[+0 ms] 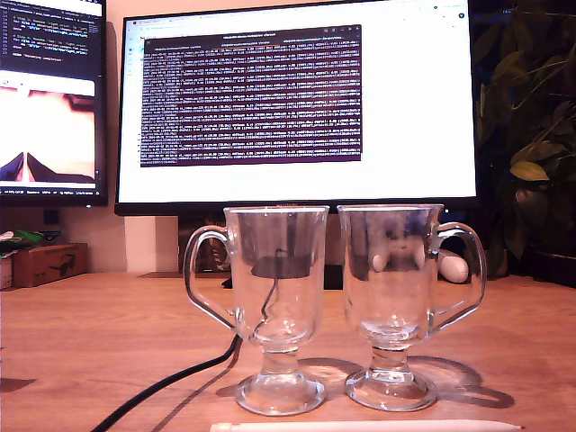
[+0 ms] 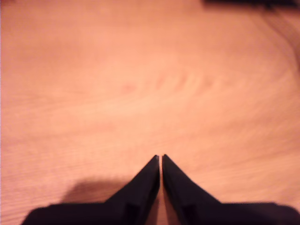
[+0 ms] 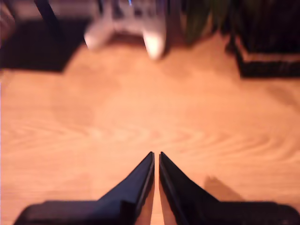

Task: Pick the small glass cups in front of you with each of your hands, and place them behind the white pen

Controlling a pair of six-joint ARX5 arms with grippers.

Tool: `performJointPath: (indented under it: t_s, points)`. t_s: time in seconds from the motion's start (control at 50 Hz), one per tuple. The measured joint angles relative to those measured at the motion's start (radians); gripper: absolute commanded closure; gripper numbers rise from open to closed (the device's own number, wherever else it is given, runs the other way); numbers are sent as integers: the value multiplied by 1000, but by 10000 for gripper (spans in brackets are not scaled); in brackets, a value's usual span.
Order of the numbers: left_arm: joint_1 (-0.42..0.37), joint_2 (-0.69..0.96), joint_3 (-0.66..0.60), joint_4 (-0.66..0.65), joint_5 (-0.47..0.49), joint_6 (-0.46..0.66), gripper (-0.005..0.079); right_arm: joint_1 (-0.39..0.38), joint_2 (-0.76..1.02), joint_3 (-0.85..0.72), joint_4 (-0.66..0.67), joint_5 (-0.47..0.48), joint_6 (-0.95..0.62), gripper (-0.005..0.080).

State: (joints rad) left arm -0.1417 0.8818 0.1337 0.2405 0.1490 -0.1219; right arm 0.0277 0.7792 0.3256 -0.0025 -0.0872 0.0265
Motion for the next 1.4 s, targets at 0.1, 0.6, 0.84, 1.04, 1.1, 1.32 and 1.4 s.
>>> performJointPath:
  t_s: [0.1,0.6,0.84,1.04,1.1,1.32,1.4]
  points:
    - [0,-98,-9,-58,-2,0,758,0,-81,-29,-12,0,3,757]
    - [0,-511,-80,-254,-43,-3,758,39,-505,-172,-132,-10,10,757]
    - [0,-671,-81,-337,-66,-6,758,53,-745,-172,-261,-8,-3,757]
    - [0,-817,-123,-376,-94,-33,759,53,-772,-175,-304,-2,-21,757]
    - [0,-856,-129,-423,-107,-33,759,53,-772,-175,-305,2,-27,757]
    - [-1,-886,-127,-435,-146,-34,759,53,-772,-281,-278,123,-1,757]
    - [-1,-886,-127,-436,-171,-34,758,53,-770,-286,-256,160,-1,757]
